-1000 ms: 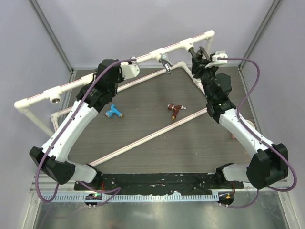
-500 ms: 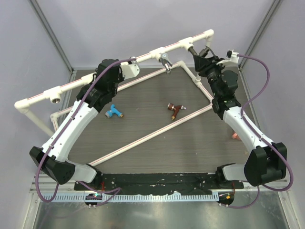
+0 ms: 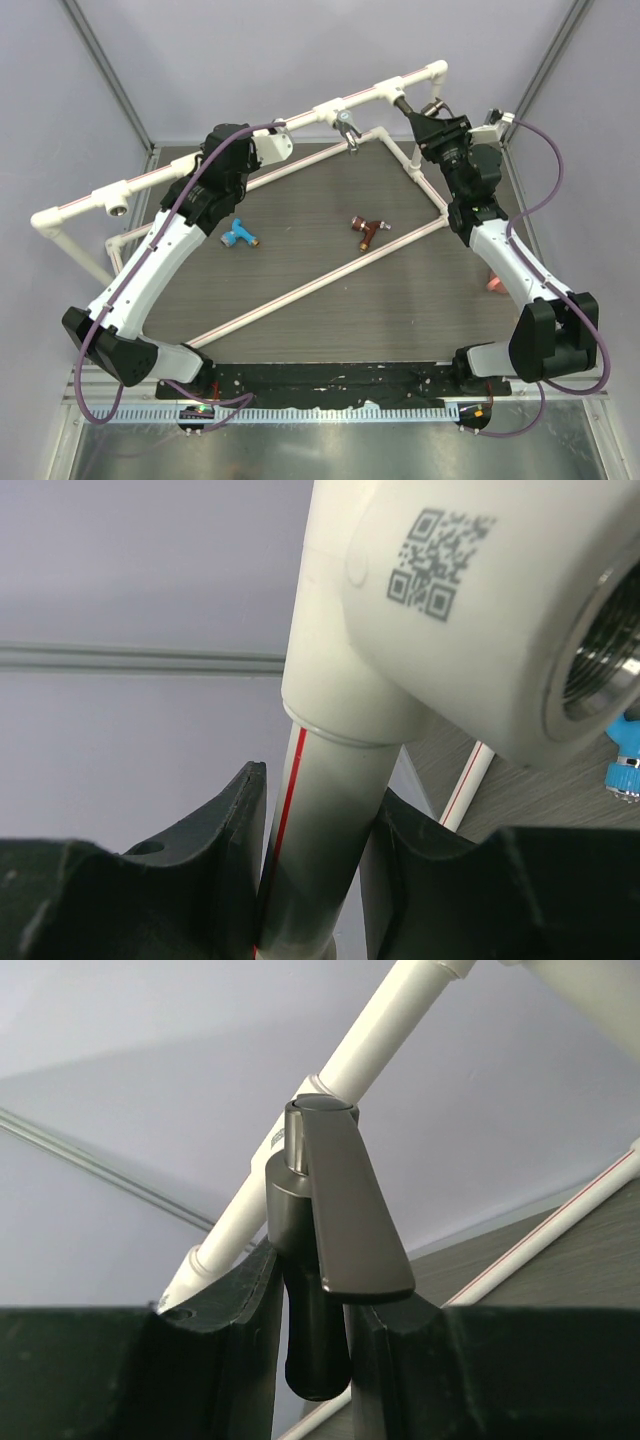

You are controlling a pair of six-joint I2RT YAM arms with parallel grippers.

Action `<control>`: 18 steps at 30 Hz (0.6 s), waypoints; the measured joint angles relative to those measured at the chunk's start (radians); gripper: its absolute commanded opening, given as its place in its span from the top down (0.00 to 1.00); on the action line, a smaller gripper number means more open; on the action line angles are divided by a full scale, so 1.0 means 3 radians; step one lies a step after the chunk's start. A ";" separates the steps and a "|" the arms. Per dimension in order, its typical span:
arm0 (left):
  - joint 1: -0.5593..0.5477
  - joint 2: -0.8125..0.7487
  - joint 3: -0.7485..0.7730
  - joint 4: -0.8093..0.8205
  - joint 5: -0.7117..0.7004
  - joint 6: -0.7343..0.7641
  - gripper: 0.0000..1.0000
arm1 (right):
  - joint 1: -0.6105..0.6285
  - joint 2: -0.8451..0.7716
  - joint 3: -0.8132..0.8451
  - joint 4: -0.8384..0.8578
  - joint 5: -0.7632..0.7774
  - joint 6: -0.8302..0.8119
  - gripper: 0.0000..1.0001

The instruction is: Install the water faucets

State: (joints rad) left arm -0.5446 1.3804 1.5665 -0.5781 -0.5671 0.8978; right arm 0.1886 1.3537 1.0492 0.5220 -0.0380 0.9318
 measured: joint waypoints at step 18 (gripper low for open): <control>0.0009 -0.0005 -0.0013 0.0043 0.0010 0.0000 1.00 | -0.0046 0.0224 -0.0126 0.0501 -0.0055 0.1369 0.99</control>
State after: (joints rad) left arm -0.5419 1.3788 1.5627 -0.5652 -0.5640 0.8978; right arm 0.1749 1.4208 1.0115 0.6724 -0.0544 1.3426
